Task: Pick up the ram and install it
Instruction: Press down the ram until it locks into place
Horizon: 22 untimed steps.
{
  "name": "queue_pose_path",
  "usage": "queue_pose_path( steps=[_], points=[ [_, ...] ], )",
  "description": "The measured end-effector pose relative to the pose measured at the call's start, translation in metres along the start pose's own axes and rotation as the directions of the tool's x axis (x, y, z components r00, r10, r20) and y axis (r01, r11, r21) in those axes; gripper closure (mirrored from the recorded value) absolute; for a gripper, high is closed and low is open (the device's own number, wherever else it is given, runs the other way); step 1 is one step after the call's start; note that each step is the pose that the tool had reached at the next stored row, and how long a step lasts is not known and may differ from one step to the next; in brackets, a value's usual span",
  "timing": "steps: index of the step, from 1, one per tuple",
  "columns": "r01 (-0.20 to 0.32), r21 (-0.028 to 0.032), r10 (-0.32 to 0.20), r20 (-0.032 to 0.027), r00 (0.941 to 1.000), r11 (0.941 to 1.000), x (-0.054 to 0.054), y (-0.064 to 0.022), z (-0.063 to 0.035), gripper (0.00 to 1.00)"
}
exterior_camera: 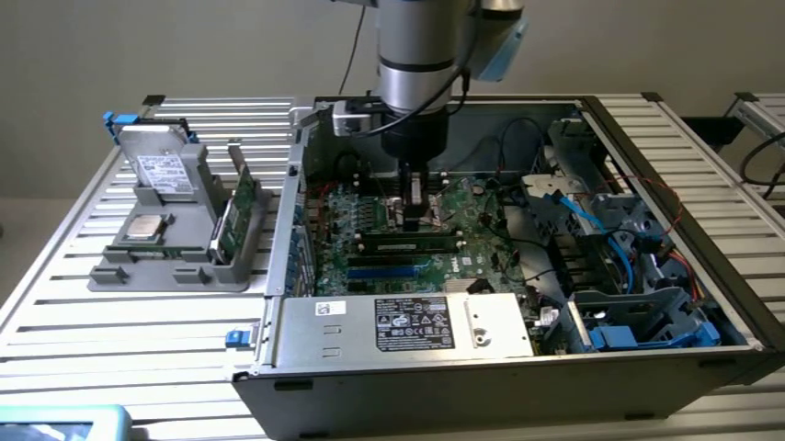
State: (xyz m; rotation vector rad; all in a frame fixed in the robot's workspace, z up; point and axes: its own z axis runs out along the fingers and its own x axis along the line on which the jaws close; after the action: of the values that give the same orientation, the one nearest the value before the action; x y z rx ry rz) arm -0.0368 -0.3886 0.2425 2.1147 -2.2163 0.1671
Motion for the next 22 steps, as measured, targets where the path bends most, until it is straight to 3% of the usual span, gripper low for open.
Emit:
queue_pose_path(
  steps=[5,15,22],
  points=[
    [0.000,0.0000,0.000,0.0001,1.0000,1.0000,0.0000,-0.0025,-0.0007,0.89],
    [0.000,-0.0055,0.000,-0.0004,1.0000,1.0000,0.0000,-0.0026,-0.0008,0.89],
    [-0.078,-0.0155,0.078,-0.0030,0.9970,0.9969,0.0000,-0.0026,-0.0008,0.89]
  ],
)
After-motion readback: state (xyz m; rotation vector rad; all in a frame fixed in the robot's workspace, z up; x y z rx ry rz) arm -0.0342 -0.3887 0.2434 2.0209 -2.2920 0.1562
